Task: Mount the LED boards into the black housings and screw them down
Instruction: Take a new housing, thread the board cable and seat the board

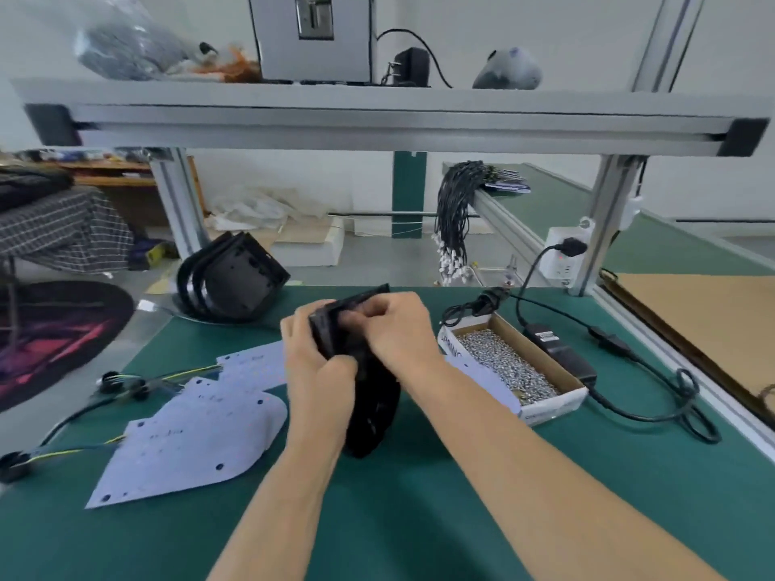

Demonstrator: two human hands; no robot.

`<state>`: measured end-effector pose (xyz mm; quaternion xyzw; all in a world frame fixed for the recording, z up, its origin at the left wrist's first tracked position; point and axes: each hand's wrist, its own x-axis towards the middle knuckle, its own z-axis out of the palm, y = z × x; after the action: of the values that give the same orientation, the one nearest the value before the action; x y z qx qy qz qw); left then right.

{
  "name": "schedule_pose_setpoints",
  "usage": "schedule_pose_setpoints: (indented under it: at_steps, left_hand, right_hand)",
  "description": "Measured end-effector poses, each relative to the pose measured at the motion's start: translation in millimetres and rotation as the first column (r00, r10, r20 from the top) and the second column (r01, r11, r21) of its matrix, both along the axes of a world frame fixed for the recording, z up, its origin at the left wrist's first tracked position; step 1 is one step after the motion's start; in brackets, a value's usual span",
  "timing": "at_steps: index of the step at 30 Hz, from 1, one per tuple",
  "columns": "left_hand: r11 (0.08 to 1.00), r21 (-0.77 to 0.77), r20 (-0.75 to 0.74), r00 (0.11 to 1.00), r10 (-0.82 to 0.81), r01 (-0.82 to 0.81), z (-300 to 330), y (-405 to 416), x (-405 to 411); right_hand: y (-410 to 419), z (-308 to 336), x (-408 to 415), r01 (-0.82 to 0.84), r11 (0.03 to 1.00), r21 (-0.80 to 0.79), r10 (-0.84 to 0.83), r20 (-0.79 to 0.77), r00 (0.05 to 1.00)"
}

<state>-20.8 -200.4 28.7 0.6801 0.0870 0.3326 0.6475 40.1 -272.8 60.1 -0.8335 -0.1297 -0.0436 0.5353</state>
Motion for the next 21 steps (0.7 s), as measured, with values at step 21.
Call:
schedule_pose_setpoints:
  at_steps: [21]
  left_hand:
    - [0.971,-0.212,0.160,0.984,-0.076,0.109,29.9,23.7,8.4]
  right_hand:
    - [-78.5,42.6,-2.8,0.051,0.996,0.079,-0.055,0.057,0.997]
